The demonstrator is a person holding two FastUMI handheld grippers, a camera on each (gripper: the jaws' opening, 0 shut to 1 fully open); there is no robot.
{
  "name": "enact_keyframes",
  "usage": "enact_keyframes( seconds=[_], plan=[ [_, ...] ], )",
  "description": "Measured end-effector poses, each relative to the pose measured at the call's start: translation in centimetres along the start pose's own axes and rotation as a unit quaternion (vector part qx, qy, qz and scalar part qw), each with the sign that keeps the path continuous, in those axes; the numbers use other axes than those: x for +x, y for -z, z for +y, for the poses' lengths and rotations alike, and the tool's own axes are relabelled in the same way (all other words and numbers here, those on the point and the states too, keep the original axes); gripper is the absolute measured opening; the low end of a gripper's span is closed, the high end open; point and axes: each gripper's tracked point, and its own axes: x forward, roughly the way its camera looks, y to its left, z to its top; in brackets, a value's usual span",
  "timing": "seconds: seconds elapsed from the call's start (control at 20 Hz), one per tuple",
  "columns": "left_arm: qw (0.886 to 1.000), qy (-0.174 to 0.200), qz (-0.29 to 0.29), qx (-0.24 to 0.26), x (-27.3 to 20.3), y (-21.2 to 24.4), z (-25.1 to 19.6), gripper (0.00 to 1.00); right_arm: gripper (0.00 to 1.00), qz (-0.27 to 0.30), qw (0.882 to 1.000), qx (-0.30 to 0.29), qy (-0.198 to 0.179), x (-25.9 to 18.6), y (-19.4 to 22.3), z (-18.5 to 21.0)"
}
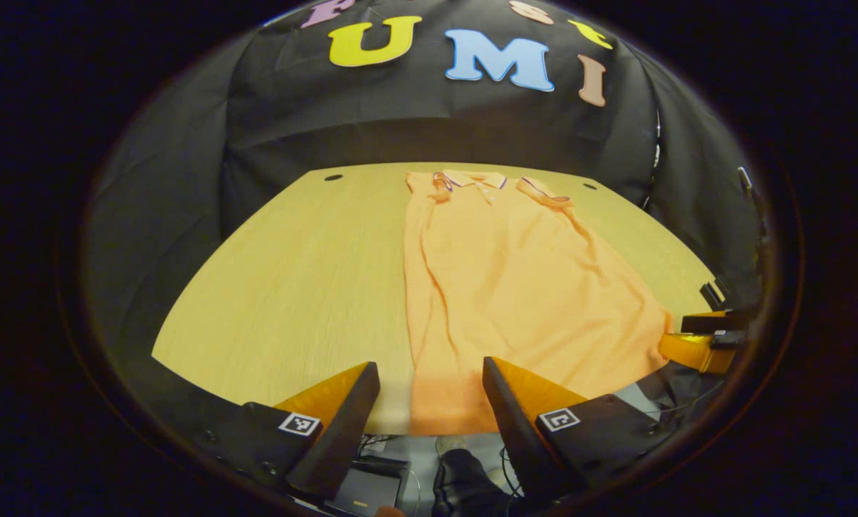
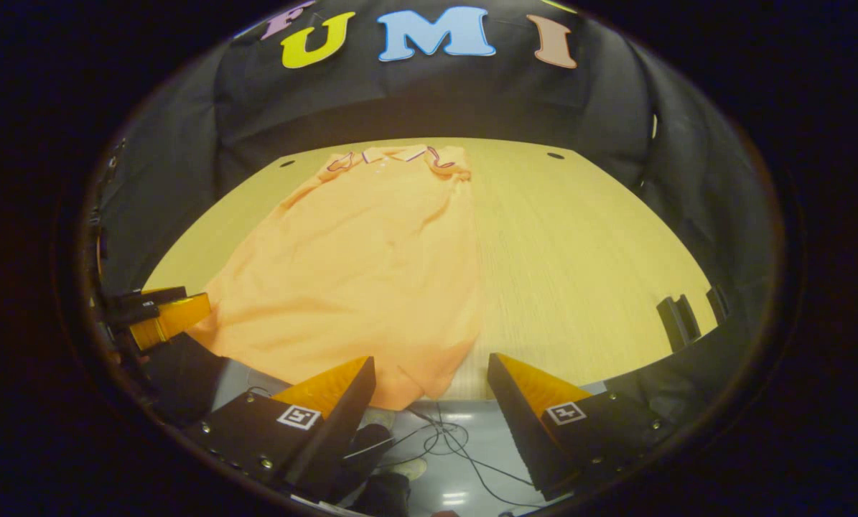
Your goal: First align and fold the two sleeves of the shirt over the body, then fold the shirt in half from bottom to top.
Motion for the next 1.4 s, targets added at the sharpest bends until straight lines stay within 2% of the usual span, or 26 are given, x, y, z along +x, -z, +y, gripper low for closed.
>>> enact_keyframes(
  seconds=[0.4, 0.55, 0.6, 0.65, 0.7, 0.75, 0.85, 0.9, 0.95, 1.0, 1.05, 1.1, 1.15, 1.4],
  plan=[
    [1.000, -0.003, 0.011, 0.005, 1.0, 1.3, -1.0, 0.95, 0.98, 0.007, 1.000, -0.010, 0.001, 0.8, 0.2, 0.1],
    [1.000, -0.013, 0.013, 0.024, 1.3, 1.6, -0.6, 0.94, 0.91, 0.004, 1.000, -0.007, -0.002, 0.8, 0.2, 0.3],
    [1.000, -0.007, 0.010, 0.024, 1.2, 1.4, -1.0, 0.89, 0.84, 0.003, 1.000, -0.004, -0.002, 0.9, 0.2, 0.2],
    [1.000, -0.006, 0.012, 0.027, 1.2, 1.5, -1.1, 0.79, 0.75, 0.003, 1.000, -0.005, -0.003, 0.8, 0.2, 0.2],
    [0.999, -0.001, 0.010, 0.032, 1.3, 1.4, -1.2, 0.74, 0.75, 0.004, 1.000, -0.008, -0.004, 0.8, 0.3, 0.2],
    [0.999, 0.001, 0.007, 0.033, 1.2, 1.4, -1.3, 0.64, 0.72, 0.002, 1.000, -0.006, -0.006, 0.9, 0.0, 0.2],
    [0.999, 0.005, 0.001, 0.037, 1.7, 1.1, -2.0, 0.45, 0.36, 0.000, 1.000, 0.007, -0.004, 0.9, 0.0, 0.3],
    [0.999, 0.003, -0.001, 0.034, 2.1, 0.9, -1.9, 0.30, 0.36, -0.003, 1.000, 0.004, -0.007, 0.9, -0.1, 0.3],
    [1.000, 0.005, -0.002, 0.030, 2.3, 0.7, -2.1, 0.14, 0.21, -0.002, 1.000, 0.023, -0.007, 0.9, -0.2, 0.5],
    [1.000, 0.006, 0.000, 0.029, 2.2, 0.9, -2.0, 0.13, 0.05, -0.001, 0.999, 0.036, -0.012, 1.0, -0.2, 0.5],
    [1.000, 0.004, -0.002, 0.028, 2.2, 0.7, -1.9, 0.13, 0.07, 0.005, 0.999, 0.041, -0.019, 1.0, -0.2, 0.5],
    [1.000, 0.004, 0.002, 0.026, 2.2, 0.7, -1.9, 0.07, 0.07, 0.006, 0.998, 0.051, -0.025, 1.1, -0.4, 0.5],
    [0.999, 0.001, 0.004, 0.031, 2.1, 0.7, -1.9, 0.06, 0.01, 0.006, 0.998, 0.055, -0.033, 0.9, -0.9, 0.8],
    [1.000, -0.011, -0.005, 0.016, 1.5, -1.0, -1.9, 0.06, 0.01, -0.028, 0.997, 0.052, -0.040, -0.6, -3.9, 0.4]
  ],
)
